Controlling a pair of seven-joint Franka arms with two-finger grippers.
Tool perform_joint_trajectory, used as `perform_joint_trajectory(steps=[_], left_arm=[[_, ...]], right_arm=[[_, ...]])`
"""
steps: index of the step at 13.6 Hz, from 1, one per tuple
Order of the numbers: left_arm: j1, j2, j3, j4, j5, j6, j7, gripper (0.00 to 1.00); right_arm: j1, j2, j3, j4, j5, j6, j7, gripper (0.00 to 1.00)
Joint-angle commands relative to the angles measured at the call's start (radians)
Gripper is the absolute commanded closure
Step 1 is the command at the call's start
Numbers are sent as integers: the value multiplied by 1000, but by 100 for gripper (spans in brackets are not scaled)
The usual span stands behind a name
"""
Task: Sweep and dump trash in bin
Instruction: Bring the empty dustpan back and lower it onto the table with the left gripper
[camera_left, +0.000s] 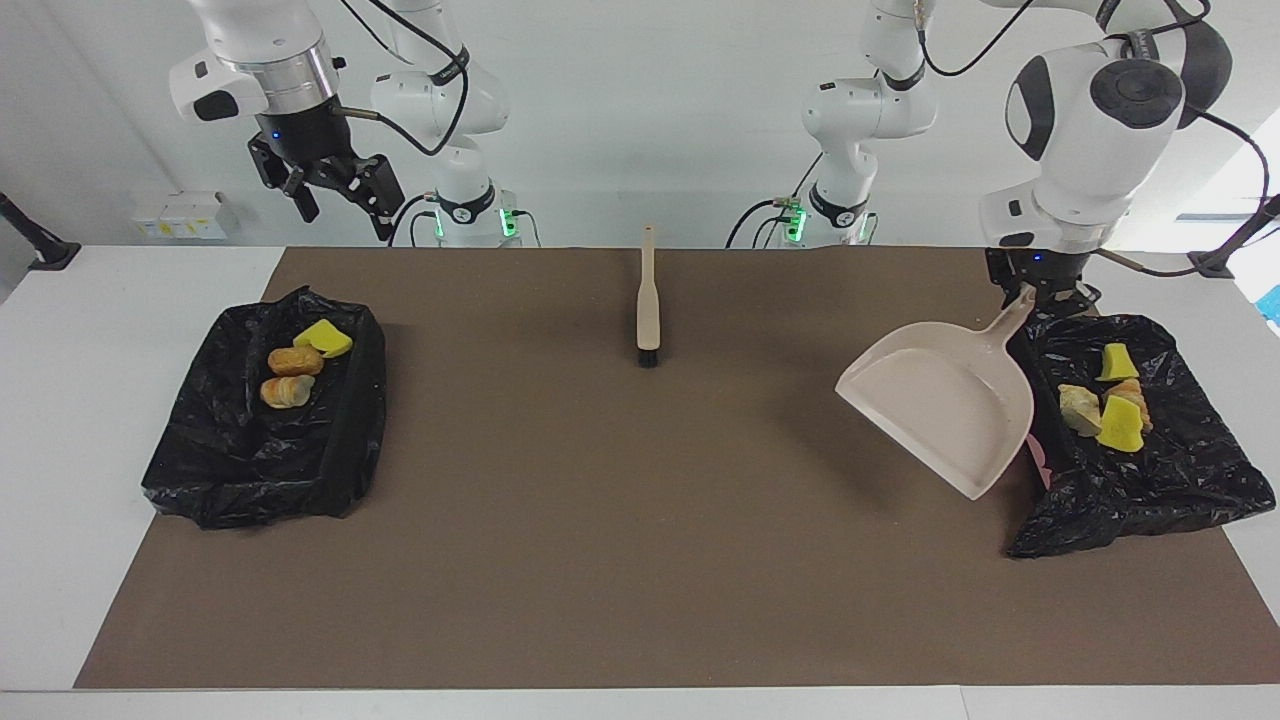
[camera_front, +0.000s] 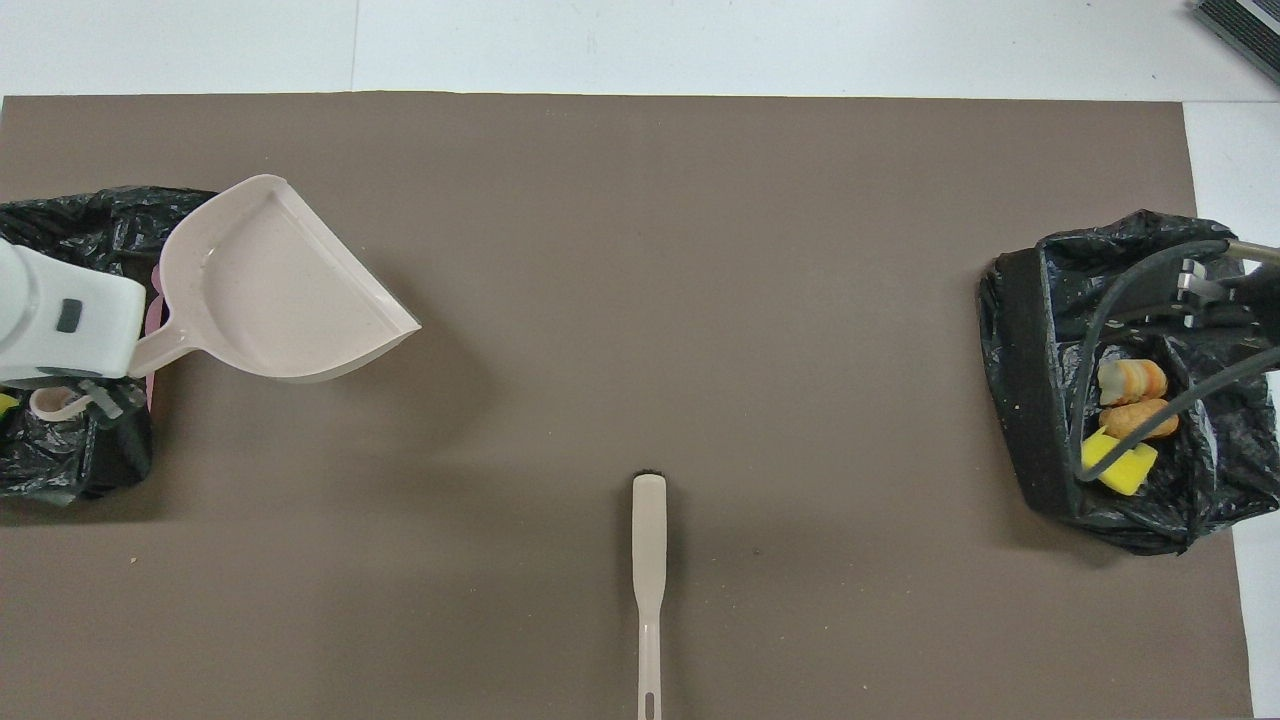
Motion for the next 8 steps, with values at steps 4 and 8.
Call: perform_joint_trajectory(steps=[4, 8], left_arm=[[-241, -14, 19, -48, -132, 49, -502, 100], [-382, 69, 19, -46, -169, 172, -749, 100]], right_arm=[[-18, -8, 6, -6, 2, 1, -96, 0], [-18, -10, 6, -8, 4, -2, -96, 0]])
